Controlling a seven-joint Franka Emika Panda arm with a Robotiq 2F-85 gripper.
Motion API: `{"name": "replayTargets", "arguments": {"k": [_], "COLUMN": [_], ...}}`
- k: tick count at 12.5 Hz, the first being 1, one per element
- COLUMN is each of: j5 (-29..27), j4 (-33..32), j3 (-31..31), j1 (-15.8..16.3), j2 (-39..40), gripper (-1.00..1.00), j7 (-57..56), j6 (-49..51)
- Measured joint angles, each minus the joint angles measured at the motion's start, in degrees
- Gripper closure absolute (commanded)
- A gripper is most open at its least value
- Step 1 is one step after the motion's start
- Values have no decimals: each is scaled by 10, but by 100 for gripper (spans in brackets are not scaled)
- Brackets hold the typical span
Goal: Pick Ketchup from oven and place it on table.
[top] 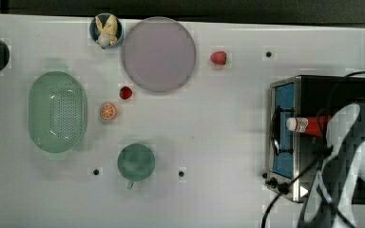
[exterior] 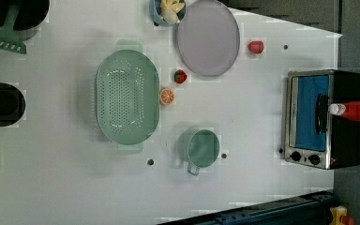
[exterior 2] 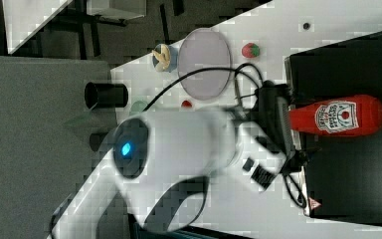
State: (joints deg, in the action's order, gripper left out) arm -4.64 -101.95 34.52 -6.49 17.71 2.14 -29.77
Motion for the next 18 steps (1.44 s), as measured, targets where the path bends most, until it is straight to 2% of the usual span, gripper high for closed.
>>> {"name": "replayTargets", "arguments": {"k": [3, 6, 9, 10, 13, 18], "j5": [-31, -70, -75, -80, -84, -87], "j4": [1, -3, -6, 3, 11, 20], "j3": [-4, 12, 11, 3, 9, 14], "j1": [-9, -3, -14, -24, -27, -27], "j2": [50, 82, 90, 92, 84, 81], "gripper": [-100, -100, -100, -91, -24, -24], "j7": [0, -1, -1, -1, -1, -1], "j6": [-20, -53, -53, -49, -39, -31]}}
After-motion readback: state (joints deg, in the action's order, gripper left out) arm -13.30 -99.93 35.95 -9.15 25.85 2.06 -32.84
